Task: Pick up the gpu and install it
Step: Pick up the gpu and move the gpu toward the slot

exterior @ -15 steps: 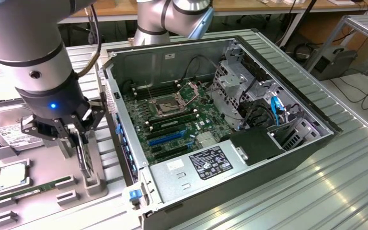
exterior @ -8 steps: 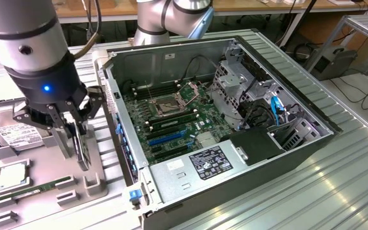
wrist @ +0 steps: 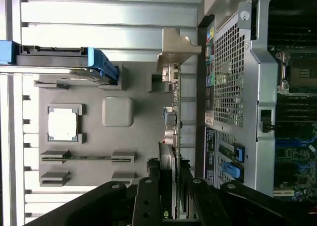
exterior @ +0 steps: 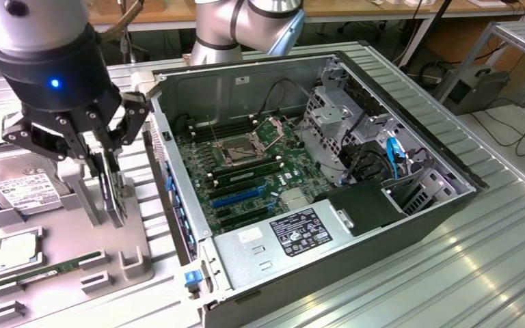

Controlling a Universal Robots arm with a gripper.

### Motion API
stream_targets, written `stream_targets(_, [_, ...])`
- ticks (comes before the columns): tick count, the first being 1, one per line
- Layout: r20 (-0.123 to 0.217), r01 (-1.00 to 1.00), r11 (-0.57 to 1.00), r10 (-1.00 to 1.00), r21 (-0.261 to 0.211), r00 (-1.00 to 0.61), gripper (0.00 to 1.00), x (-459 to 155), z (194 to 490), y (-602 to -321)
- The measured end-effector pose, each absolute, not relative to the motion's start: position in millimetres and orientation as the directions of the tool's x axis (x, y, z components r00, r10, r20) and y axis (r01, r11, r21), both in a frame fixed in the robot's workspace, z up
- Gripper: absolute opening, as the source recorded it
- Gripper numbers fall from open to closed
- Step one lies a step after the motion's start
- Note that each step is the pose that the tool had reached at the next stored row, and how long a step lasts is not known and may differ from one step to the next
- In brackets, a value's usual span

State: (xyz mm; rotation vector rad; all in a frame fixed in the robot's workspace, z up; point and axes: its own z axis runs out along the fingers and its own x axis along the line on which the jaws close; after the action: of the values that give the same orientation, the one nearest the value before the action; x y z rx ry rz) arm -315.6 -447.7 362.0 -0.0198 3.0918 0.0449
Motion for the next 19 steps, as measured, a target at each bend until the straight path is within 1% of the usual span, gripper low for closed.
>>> stream_targets(6, [-0.044, -0.013, 0.999, -0.012, 0.029, -0.999, 0.26, -307, 395, -454])
stream_targets(14, [-0.020, -0.013, 0.999, -0.012, 0.029, -1.000, 0.26, -278, 433, -464])
stream_targets(19, [0.003, -0.012, 0.999, -0.012, 0.029, -1.000, 0.26, -249, 442, -467])
